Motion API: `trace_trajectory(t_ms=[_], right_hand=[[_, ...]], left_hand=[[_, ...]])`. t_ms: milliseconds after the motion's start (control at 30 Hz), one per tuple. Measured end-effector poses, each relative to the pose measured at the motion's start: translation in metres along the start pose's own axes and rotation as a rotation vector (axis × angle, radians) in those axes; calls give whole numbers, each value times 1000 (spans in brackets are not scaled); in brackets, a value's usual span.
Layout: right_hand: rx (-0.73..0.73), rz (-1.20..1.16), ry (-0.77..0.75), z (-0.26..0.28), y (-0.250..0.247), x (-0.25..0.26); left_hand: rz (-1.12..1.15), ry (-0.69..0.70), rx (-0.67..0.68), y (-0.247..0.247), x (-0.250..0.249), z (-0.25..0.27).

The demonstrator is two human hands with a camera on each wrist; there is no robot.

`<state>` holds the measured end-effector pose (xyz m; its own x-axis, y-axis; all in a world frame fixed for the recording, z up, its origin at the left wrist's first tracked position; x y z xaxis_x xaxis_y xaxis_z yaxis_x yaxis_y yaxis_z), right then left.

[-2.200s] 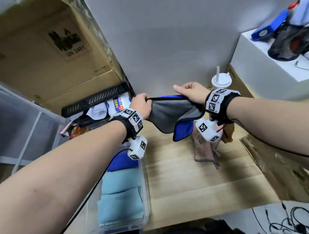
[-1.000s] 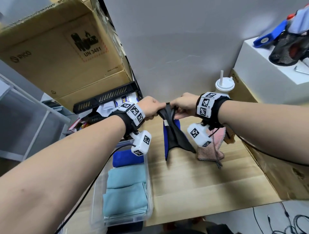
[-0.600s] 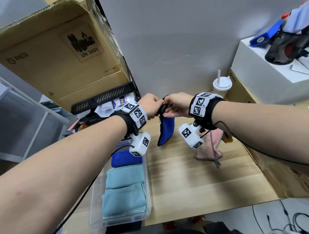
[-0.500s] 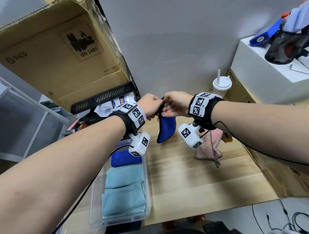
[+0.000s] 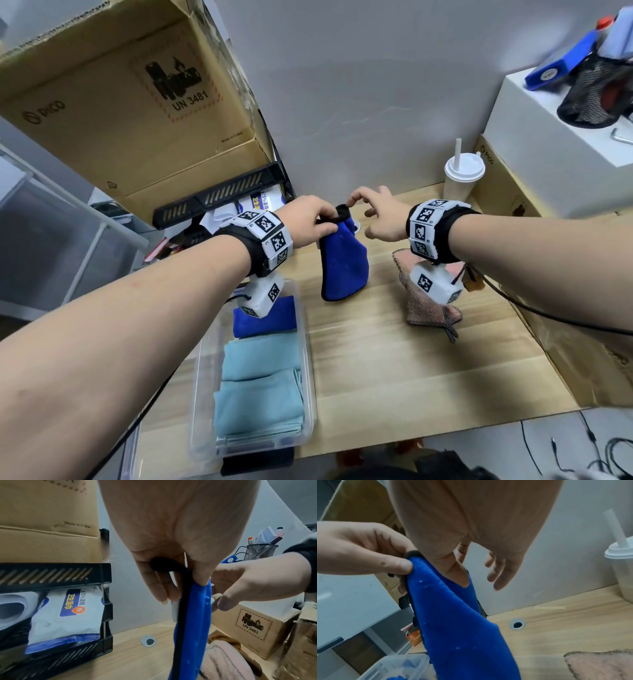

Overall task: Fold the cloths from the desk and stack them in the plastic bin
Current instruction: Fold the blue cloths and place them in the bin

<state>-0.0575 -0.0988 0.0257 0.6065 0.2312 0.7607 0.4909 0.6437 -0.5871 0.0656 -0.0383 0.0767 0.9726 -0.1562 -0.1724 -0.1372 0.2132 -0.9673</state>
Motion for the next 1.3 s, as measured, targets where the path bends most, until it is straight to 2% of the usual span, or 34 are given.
trace_trajectory(t_ms=[133, 200, 433, 567, 700, 967, 1300], right_hand=[[63, 95, -118, -1, 8, 4], [134, 206, -100, 0, 14, 4], [134, 252, -45, -1, 16, -8], [-95, 175, -87, -6, -17, 1], [-80, 177, -145, -7, -25, 19], [-153, 46, -99, -6, -38, 18], [-297, -5, -208, -1, -73, 48]], left_hand=[[4, 55, 47, 3, 2, 4], [14, 50, 52, 3, 4, 6], [-64, -38, 18, 3, 19, 11], [-156, -230, -10, 7, 48, 17], [-163, -350, -53, 3, 61, 21], [-82, -414, -177, -10, 63, 21], [-115, -389, -358, -56, 53, 23]])
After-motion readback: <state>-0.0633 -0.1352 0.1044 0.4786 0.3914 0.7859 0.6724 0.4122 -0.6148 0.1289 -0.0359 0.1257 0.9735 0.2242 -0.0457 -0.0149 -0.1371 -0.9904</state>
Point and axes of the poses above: each hand's wrist, its own z-axis away from the middle knuckle, its own y-axis out of the palm, x = y × z, the point moved 7 cm from there along -z, towards the middle knuckle, and after that the axes turned 9 degrees about -z, right-handed, at the moved point
